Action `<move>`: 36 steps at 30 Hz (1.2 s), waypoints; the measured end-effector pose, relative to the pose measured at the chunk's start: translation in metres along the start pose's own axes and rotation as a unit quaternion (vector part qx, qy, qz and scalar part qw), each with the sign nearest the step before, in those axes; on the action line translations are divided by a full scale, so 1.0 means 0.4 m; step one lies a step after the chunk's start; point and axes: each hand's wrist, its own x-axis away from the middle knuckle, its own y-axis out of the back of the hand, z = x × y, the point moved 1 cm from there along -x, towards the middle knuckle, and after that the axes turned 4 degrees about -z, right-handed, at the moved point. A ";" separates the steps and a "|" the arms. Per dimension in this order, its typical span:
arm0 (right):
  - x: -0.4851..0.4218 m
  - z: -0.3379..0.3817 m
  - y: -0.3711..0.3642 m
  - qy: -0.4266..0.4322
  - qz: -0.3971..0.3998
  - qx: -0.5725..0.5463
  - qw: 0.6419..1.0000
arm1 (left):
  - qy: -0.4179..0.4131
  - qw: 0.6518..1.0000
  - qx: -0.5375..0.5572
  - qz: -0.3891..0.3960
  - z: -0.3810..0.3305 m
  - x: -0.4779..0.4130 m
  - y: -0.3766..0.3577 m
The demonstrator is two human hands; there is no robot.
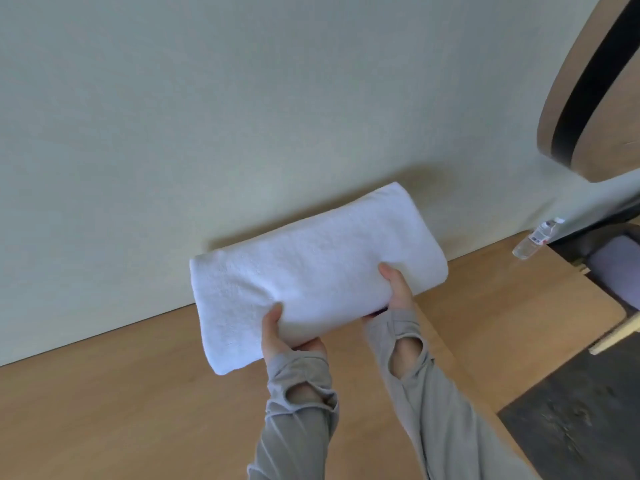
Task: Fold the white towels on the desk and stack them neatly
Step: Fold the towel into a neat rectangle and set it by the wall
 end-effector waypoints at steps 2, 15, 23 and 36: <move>-0.096 -0.028 0.041 -0.032 0.006 -0.033 0.999 | -0.002 1.000 -0.022 -0.015 0.045 -0.076 0.009; -0.278 -0.058 0.182 -0.096 -0.130 0.299 0.940 | -0.013 0.969 -0.167 -0.181 0.063 -0.203 0.082; -0.318 -0.068 0.128 -0.095 -0.127 0.413 0.897 | -0.017 0.956 -0.225 -0.187 0.013 -0.215 0.044; -0.439 0.138 0.044 0.257 -0.022 0.602 0.756 | -0.379 0.651 -0.633 -0.179 -0.293 -0.246 -0.035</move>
